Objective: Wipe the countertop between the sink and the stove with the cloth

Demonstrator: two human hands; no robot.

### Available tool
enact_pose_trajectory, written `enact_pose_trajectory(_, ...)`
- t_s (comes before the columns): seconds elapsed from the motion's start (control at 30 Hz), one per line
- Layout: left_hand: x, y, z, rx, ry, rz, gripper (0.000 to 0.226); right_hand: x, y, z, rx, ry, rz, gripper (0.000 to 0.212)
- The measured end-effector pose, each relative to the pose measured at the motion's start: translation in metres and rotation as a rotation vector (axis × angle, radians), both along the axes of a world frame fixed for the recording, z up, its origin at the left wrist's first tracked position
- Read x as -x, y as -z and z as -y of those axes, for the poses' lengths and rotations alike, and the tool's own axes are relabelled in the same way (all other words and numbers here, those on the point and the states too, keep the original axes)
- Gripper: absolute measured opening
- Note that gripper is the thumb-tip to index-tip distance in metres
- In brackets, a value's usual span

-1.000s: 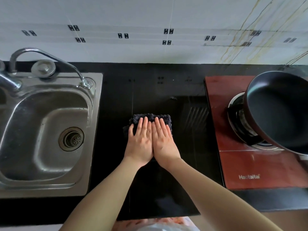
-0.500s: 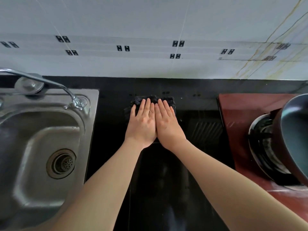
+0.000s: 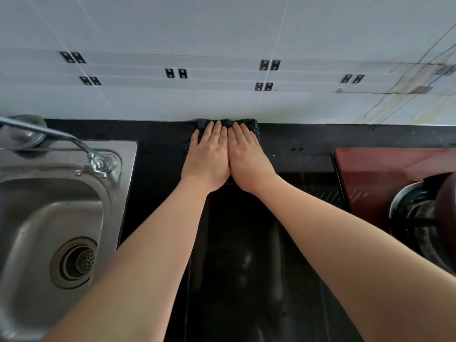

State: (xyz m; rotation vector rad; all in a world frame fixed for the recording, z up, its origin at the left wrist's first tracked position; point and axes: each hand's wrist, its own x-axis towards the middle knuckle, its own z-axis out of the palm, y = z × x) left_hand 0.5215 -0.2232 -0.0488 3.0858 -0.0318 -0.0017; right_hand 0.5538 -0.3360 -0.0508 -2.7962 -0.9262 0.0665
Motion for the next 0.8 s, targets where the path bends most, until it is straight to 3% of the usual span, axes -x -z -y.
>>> enact_pose_trajectory(0.4, 0.0, 0.002, 0.001, 0.033, -0.018, 0.018, 0.056, -0.002, 0.003, 0.002, -0.037, 0.008, 0.009, 0.055)
enact_pose_trajectory(0.63, 0.004, -0.003, 0.015, -0.096, -0.028, -0.03, 0.06, 0.003, 0.004, 0.009, -0.099, 0.021, 0.013, 0.053)
enact_pose_trajectory(0.8, -0.005, -0.005, 0.046, -0.078, -0.01, -0.067, 0.06, -0.005, 0.004, 0.042, -0.082, 0.012, 0.01, 0.054)
